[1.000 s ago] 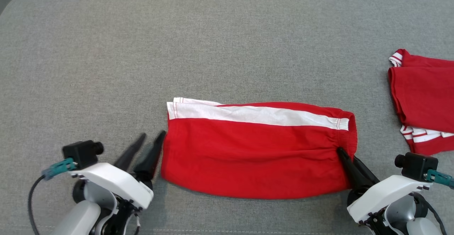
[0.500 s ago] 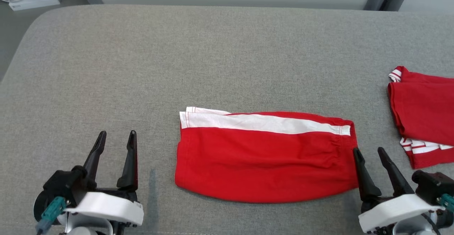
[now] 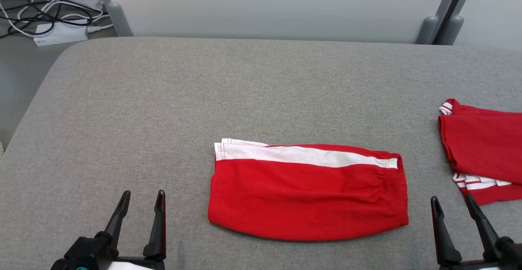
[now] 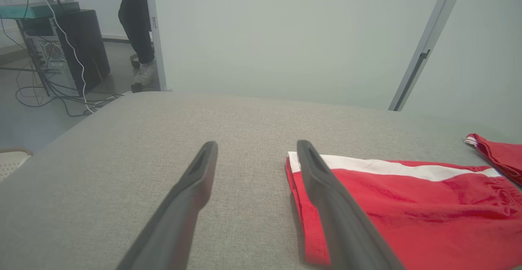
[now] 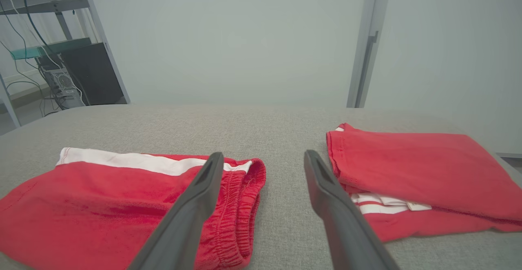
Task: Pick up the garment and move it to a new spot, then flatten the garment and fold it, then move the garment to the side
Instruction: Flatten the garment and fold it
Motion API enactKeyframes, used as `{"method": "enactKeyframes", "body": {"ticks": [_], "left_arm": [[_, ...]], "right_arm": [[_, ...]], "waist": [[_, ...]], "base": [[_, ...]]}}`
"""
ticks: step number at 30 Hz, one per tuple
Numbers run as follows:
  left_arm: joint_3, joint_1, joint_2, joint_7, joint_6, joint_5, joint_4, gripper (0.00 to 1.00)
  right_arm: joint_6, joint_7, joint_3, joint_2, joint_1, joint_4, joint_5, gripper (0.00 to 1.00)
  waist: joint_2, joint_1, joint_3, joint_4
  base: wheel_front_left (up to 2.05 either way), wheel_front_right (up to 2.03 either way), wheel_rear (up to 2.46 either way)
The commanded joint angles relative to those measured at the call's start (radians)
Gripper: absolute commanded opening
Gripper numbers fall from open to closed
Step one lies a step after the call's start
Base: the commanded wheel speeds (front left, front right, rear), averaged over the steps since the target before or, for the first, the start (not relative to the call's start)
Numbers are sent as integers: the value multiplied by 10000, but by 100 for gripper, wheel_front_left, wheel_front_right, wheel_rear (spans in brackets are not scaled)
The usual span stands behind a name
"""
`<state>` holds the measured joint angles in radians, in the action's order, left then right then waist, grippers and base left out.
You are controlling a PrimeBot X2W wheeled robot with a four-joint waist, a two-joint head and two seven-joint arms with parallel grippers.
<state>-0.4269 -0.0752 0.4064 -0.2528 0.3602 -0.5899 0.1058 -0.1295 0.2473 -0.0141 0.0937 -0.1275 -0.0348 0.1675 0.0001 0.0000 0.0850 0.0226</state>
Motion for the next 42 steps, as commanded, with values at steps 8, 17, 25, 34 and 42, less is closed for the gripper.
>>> {"method": "enactKeyframes", "body": {"ticks": [8, 17, 25, 34, 42], "left_arm": [[548, 384, -34, -89, -314, 207, -216, 100], [481, 533, -206, -89, -534, 289, -423, 100], [308, 1071, -575, -89, -882, 444, -637, 100], [461, 1304, -923, -89, -1192, 631, -899, 100], [704, 1398, -1073, -89, -1415, 782, -963, 100]], "right_arm": [[-12, 143, 49, -136, -254, 394, 64, 100], [-12, 144, -28, -28, 2, -72, 334, 100], [-12, -524, 222, 408, 1703, -2612, 1499, 100], [-12, -1073, 580, 447, 2052, -4280, 2340, 100], [-12, -1647, 1054, 430, 2502, -4717, 2910, 36]], "waist": [[-1, 0, -48, 54], [-1, 0, -106, 304], [-1, 0, 234, 938], [-1, 0, 405, 1273], [-1, 0, 648, 1226]], "base": [[0, 0, 0], [0, 0, 0], [0, 0, 0], [0, 0, 0], [0, 0, 0]]}}
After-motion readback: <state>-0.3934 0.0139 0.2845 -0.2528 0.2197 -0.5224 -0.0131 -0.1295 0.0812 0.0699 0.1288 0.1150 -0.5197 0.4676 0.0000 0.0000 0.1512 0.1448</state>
